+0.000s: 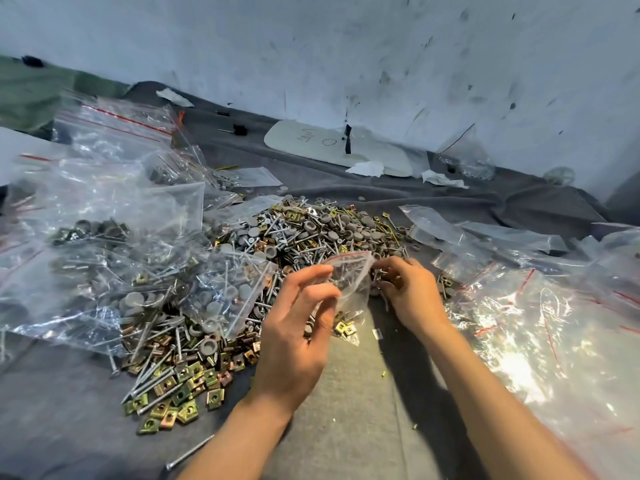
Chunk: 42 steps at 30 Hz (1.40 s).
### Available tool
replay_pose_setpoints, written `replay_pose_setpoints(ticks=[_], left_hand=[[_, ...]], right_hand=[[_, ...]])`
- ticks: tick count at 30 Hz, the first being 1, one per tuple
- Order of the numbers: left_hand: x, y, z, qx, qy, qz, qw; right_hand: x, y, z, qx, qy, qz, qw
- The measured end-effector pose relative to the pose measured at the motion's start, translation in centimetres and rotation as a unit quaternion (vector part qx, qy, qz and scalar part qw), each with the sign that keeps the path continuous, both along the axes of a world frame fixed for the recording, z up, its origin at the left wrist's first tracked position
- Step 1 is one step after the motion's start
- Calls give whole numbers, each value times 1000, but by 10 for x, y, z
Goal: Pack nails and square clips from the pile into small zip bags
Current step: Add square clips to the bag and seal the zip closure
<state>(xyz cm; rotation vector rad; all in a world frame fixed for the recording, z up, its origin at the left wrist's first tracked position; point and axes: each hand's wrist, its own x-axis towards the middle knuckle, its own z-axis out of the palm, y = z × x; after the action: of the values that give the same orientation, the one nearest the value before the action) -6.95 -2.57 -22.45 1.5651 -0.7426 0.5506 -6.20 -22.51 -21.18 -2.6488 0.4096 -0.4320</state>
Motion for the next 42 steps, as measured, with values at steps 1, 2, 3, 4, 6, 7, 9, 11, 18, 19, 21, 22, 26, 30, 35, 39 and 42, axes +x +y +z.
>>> replay_pose_setpoints(ticks=[1,2,3,4,6,7,9,11,18,19,21,22,26,30,35,39,42], left_hand=[[0,0,0,2,1,4,1000],[0,0,0,4,1,7,1000],[0,0,0,7,0,8,1000],[0,0,0,10,0,9,1000],[0,0,0,13,-1,12,1000],[0,0,0,14,-1,14,1000],[1,0,0,15,-1,17,1000],[1,-1,0,15,-1,17,1000],[2,-1,0,20,-18,12,1000],[1,-1,0,18,-17,12,1000],[1,-1,0,16,-12,11,1000],[1,-1,0,15,-11,11,1000],[1,0,0,19,-10,11,1000],[1,0,0,22,-12,5,1000],[1,-3,-1,3,12,13,1000],[5,-2,0,-57,120,20,991],[8,-1,-2,-106,200,12,974]], right_hand=[[0,1,-2,-10,-17,4,1000],[0,2,-3,-17,-34,7,999],[1,2,-4,-22,-50,6,999],[1,2,-4,-29,-64,4,998],[2,0,-5,-40,-81,-2,996],[1,-1,-4,-37,-80,-5,996],[0,-4,-4,-16,-68,-7,998],[-3,-7,0,26,-71,-10,997],[-5,4,38,129,-159,40,978],[-4,5,37,84,-123,42,988],[-1,1,26,-27,-10,28,999],[-1,-1,17,-69,38,17,997],[-11,-5,-4,-98,16,15,995],[-15,-5,-4,-67,-47,32,996],[-17,-3,-10,-67,-25,53,996],[-18,1,-15,-56,-57,38,996],[-18,3,-19,-50,-71,32,996]])
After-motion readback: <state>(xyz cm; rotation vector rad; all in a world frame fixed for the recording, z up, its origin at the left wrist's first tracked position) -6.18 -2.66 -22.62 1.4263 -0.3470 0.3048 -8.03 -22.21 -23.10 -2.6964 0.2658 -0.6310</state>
